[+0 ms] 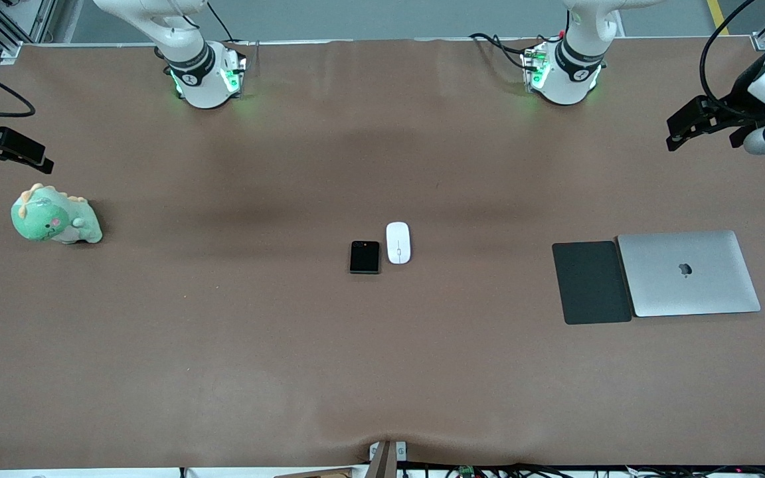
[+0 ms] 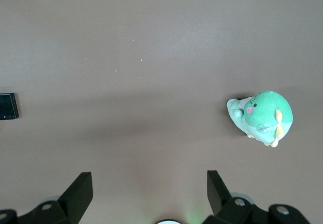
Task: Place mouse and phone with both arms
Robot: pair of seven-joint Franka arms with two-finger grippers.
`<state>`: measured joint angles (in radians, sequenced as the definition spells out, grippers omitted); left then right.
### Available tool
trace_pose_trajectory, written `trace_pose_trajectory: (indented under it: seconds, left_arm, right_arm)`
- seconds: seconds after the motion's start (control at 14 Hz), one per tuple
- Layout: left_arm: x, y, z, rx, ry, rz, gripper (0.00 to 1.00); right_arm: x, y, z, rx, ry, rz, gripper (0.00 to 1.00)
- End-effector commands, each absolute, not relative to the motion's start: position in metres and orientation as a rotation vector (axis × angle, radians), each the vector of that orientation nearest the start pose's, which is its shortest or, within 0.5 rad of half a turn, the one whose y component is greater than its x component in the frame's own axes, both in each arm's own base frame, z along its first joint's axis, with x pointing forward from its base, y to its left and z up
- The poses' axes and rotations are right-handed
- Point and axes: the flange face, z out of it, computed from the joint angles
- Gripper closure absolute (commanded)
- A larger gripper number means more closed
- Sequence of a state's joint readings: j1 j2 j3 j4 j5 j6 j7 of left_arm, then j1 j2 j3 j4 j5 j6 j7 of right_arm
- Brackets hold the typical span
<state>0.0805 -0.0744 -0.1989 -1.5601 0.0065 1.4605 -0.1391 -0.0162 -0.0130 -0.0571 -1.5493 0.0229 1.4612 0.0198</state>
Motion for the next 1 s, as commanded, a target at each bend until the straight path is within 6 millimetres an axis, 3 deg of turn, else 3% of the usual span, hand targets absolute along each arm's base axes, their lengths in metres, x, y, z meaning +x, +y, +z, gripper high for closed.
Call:
trace_pose_trajectory:
  seconds: [0.0,0.29,0.64,0.93]
  left_arm:
    - [0.514,-0.063,0.664,-3.122,-0.018,0.047,0.00]
    - [0.514,-0.060,0.666,-3.123,-0.032,0.040,0.00]
    - [0.524,-0.065,0.668,-3.120,-0.012,0.024,0.00]
    - [0.537,-0.083,0.641,-3.139,0.030,0.109,0.00]
  right_arm:
    - [0.539,-0.035,0.634,-3.114,0.146,0.126,0.00]
    - [0.539,-0.027,0.634,-3.109,0.126,0.131,0.00]
    - [0.534,0.003,0.632,-3.109,0.045,0.203,0.00]
    - [0.527,0.004,0.632,-3.103,0.041,0.273,0.00]
